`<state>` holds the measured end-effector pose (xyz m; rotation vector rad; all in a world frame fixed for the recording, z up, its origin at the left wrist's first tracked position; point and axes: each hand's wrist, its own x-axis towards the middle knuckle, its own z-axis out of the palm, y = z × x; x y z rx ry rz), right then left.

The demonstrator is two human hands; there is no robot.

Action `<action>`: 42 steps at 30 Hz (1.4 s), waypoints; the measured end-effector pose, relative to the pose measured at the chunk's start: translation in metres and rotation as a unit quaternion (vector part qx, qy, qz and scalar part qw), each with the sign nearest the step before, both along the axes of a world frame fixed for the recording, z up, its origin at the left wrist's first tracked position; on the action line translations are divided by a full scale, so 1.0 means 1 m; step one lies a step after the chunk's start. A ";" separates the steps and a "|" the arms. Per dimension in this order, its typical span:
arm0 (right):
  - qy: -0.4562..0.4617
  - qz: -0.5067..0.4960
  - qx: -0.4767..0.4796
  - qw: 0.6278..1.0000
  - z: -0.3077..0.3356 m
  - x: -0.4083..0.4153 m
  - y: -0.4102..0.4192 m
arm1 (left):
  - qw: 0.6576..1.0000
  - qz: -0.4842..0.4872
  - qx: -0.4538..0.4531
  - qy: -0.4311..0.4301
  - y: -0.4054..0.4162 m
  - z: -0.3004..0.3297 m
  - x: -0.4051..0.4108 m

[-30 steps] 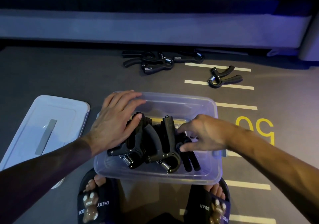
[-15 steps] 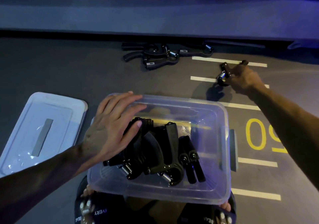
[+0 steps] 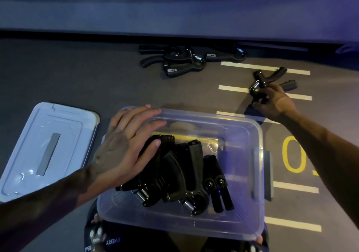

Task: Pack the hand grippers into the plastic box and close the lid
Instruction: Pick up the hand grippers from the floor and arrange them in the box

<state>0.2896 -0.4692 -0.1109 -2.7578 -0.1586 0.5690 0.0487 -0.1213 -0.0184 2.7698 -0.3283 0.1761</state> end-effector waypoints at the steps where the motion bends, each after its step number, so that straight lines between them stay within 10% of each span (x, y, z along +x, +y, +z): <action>1: 0.000 0.007 -0.003 1.000 0.002 -0.001 -0.001 | 1.000 0.001 -0.002 -0.002 0.000 0.000 0.000; 14: 0.002 -0.108 -0.032 0.994 -0.011 -0.016 -0.013 | 1.000 0.001 -0.002 -0.003 -0.001 0.001 -0.002; 25: -0.027 0.016 -0.096 0.995 0.006 -0.026 -0.009 | 1.000 -0.003 0.000 -0.008 -0.002 0.002 -0.002; 33: -0.150 0.023 0.157 0.976 0.122 -0.041 0.001 | 1.000 0.002 0.004 -0.009 -0.002 0.006 -0.009; 42: -0.129 0.315 0.193 0.920 0.245 -0.127 0.041 | 0.991 -0.131 -0.030 -0.018 -0.081 0.030 -0.013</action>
